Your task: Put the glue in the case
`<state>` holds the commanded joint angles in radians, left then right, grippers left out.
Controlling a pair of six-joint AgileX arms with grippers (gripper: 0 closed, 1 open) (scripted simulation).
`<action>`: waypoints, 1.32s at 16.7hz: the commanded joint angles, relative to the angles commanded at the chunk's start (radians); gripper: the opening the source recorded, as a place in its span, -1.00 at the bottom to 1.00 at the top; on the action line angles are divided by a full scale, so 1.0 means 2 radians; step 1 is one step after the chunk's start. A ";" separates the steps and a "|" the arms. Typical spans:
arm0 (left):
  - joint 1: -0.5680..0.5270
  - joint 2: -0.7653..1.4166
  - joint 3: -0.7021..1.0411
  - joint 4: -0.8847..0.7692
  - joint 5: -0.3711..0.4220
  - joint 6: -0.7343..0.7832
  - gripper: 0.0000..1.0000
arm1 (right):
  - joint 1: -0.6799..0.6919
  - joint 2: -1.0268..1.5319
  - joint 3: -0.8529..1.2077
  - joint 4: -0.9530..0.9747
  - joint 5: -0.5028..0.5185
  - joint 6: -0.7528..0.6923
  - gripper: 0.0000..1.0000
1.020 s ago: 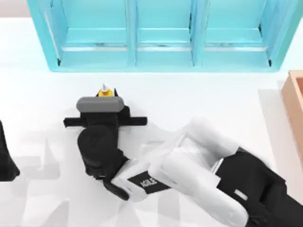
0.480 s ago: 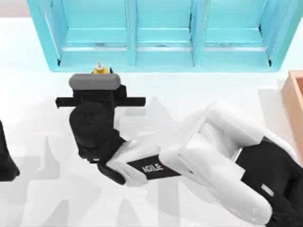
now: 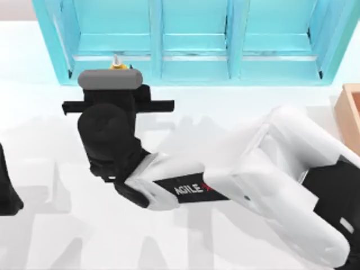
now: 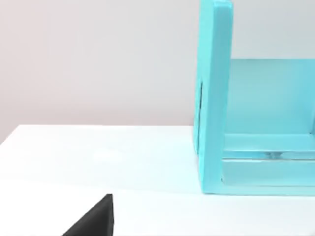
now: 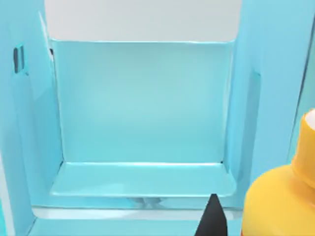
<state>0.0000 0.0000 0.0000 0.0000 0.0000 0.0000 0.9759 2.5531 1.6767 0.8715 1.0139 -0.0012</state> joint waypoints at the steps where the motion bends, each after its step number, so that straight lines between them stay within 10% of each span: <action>1: 0.000 0.000 0.000 0.000 0.000 0.000 1.00 | 0.000 0.000 0.000 0.000 0.000 0.000 -1.00; 9: 0.000 0.000 0.000 0.000 0.000 0.000 1.00 | -0.059 -0.056 -0.041 0.063 -0.158 0.024 -1.00; 22: 0.000 0.000 0.000 0.000 0.000 0.000 1.00 | -0.342 -0.192 -0.217 0.246 -0.743 0.076 -1.00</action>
<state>0.0000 0.0000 0.0000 0.0000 0.0000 0.0000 0.2923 2.1694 1.2423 1.3641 -0.4722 0.1504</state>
